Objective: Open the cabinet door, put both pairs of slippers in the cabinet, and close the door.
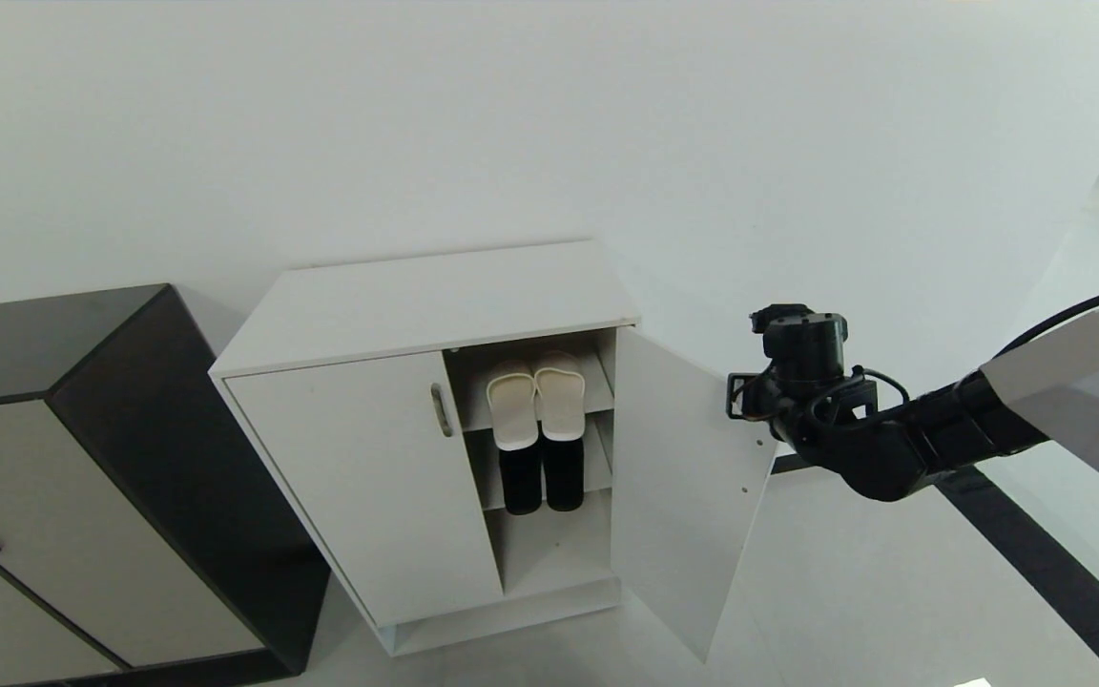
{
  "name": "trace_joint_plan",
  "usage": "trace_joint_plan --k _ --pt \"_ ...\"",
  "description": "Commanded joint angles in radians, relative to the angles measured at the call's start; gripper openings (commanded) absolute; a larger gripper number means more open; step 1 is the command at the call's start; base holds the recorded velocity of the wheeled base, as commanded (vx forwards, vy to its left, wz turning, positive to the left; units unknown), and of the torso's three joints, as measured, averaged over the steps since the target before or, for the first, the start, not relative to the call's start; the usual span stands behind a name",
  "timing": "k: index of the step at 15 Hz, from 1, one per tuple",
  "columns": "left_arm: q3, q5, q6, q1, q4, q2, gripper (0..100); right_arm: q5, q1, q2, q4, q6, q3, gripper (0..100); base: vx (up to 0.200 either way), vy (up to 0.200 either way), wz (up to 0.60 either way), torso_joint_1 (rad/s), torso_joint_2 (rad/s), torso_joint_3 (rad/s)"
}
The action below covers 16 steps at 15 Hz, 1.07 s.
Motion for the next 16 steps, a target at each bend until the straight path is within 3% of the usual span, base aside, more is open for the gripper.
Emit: trace_joint_plan --k 1,5,16 --pt "0.0 -0.001 0.0 0.0 0.0 0.0 0 0.0 0.001 -0.002 0.003 0.001 0.0 0 0.0 0.0 0.0 0.0 0.0 0.0" --pt "0.0 0.001 -0.002 0.0 0.0 0.0 0 0.0 0.008 -0.013 0.003 0.001 0.016 0 0.0 0.0 0.0 0.0 0.0 0.0" --pt "0.001 0.002 -0.006 0.0 -0.002 0.0 0 0.0 0.34 -0.249 -0.002 0.049 0.246 0 0.0 0.0 0.0 0.0 0.0 0.0"
